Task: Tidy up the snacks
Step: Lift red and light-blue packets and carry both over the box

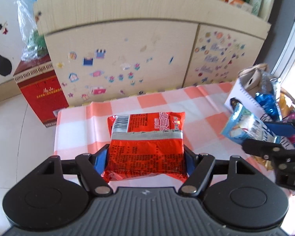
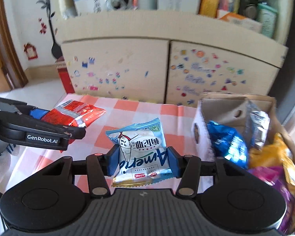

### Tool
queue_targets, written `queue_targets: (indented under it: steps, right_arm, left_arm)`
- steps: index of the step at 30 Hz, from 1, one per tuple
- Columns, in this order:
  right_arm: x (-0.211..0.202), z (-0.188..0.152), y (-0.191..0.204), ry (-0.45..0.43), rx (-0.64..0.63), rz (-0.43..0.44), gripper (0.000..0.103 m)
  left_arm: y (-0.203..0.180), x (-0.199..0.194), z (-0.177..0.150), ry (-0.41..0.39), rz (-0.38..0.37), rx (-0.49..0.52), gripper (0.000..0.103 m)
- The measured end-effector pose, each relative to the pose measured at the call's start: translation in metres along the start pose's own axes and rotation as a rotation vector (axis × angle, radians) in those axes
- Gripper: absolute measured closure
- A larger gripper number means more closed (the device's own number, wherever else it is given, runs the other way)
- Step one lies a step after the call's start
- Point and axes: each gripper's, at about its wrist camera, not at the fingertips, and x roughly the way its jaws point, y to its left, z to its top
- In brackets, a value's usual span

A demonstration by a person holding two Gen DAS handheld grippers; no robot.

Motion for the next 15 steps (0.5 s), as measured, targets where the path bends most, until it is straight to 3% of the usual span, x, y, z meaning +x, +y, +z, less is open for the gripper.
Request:
queue_targets:
  steps: [6,15]
  right_arm:
    - [-0.027,-0.013,-0.017,-0.048,0.119,-0.033,0.045]
    - [-0.037,-0.010,-0.027,-0.092,0.116,-0.057,0.045]
  left_arm:
    - [-0.009,-0.018,-0.001,-0.041,0.006,0.000,0.030]
    - [-0.017,-0.025,0.003,-0.070,0.001,-0.029,0.030]
